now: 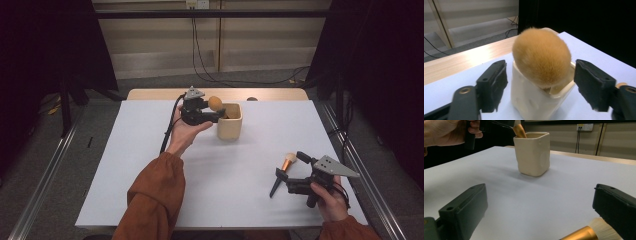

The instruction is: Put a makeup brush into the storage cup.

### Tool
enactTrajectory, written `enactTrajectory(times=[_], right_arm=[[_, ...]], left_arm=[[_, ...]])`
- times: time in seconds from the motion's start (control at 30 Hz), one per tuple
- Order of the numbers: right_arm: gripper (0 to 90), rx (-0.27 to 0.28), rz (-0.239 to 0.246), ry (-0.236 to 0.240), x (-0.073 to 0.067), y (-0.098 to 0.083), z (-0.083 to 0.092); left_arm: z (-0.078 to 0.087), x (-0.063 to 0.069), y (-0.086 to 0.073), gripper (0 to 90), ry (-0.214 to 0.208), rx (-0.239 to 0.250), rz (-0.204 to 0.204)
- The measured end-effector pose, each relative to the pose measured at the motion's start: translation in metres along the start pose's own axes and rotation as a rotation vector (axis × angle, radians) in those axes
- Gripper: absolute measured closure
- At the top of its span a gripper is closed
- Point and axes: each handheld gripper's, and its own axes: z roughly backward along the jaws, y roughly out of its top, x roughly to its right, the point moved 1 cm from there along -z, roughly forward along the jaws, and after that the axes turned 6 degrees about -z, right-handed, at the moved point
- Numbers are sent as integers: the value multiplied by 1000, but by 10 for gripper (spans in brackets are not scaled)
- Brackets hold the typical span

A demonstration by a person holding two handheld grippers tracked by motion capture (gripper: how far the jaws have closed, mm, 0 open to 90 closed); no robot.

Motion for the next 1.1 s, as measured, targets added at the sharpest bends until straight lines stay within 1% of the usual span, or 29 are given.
enactTrajectory(times=[0.03, 0.13, 0.2, 0.27, 0.33, 0.4, 0.47, 0.5, 0.53, 0.6, 0.67, 0.73, 0.8, 0.83, 0.9, 1.03, 1.1], right_arm=[[0, -1, 0, 1, 0, 0, 0], [0, -1, 0, 0, 0, 0, 0], [0, 0, 1, -2, 0, 0, 0], [0, 1, 0, -2, 0, 0, 0], [0, 0, 0, -2, 0, 0, 0], [0, -1, 0, -3, 0, 0, 0], [0, 2, 1, -4, 0, 0, 0], [0, 2, 1, -4, 0, 0, 0], [0, 2, 1, -5, 0, 0, 0], [0, 2, -1, -7, 1, 0, 0], [0, 3, -1, -9, 1, 0, 0], [0, 4, -3, -12, 1, 0, 0], [0, 4, -2, -12, 1, 0, 0], [0, 4, -3, -14, 1, 0, 0], [0, 3, -4, -17, 1, 0, 0], [0, -2, -9, -21, 2, 0, 0], [0, -1, -7, -21, 2, 0, 0]], left_arm=[[1, 0, 0, 196, 1, 2, 4], [3, 1, -1, 140, 7, 9, -3], [5, 2, -2, 69, 14, 9, 3], [8, 2, -4, 51, 8, 20, -2], [11, 2, -6, 27, 9, 24, 5], [15, 2, -6, 26, 22, 35, -3], [19, 2, -7, 26, 20, 49, -3], [23, 2, -8, 26, 27, 56, -12], [25, 3, -8, 26, 27, 62, -12], [32, 3, -8, 25, 35, 67, -31], [37, 3, -9, 25, 35, 75, -23], [44, 2, -10, 24, 46, 88, -30], [51, 1, -11, 24, 44, 92, -37], [55, 0, -11, 19, 57, 89, -35], [59, -2, -12, 17, 63, 88, -33], [71, -8, -18, 15, 64, 105, -12], [75, -8, -22, 16, 61, 101, -9]])
